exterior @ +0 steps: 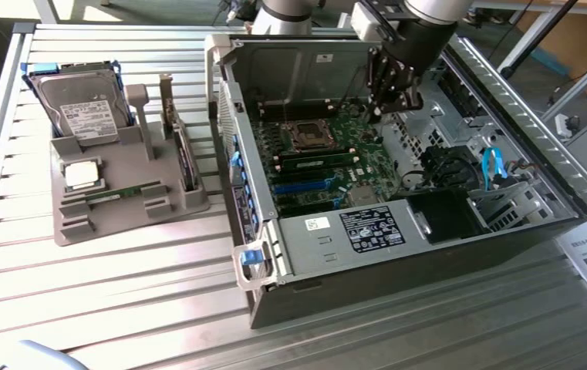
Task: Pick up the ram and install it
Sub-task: 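Press down the ram until it locks into place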
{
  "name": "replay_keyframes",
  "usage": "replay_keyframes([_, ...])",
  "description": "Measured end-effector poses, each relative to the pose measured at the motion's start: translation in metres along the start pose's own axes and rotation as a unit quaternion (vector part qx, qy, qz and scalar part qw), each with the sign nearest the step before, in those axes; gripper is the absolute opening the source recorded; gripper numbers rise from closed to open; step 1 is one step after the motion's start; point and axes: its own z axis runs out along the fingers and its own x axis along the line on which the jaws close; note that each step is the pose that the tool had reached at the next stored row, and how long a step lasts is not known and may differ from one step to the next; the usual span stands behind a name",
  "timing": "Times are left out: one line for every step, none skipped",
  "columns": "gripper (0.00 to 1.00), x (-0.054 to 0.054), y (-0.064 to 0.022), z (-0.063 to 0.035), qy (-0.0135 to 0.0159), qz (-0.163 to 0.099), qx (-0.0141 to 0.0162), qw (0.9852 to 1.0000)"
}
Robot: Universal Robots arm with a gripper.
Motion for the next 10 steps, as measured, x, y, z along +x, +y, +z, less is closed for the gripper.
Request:
replay_keyframes([0.1,0.0,0.0,0.0012,0.0,0.0,0.0003,1.0])
replay_keyframes([0.1,0.0,-0.0001,0.0025,0.0,0.0,0.0007,1.0])
replay_keyframes([0.1,0.0,-0.0001,0.0039,0.0,0.0,0.0011,1.0])
replay_keyframes([0.1,0.0,-0.0001,0.0052,0.0,0.0,0.0014,1.0])
replay_keyframes([0.1,0.0,-0.0001,0.0068,0.0,0.0,0.0018,1.0])
replay_keyframes([0.1,0.0,-0.0002,0.0081,0.0,0.0,0.0022,1.0])
replay_keyframes([0.1,0.0,-0.0002,0.0095,0.0001,0.0,0.0025,1.0])
replay_keyframes([0.1,0.0,-0.0002,0.0108,0.0,0.0,0.0028,1.0])
replay_keyframes([0.1,0.0,-0.0002,0.0123,0.0,0.0,0.0032,1.0])
replay_keyframes([0.1,0.0,-0.0003,0.0137,0.0,0.0,0.0035,1.0])
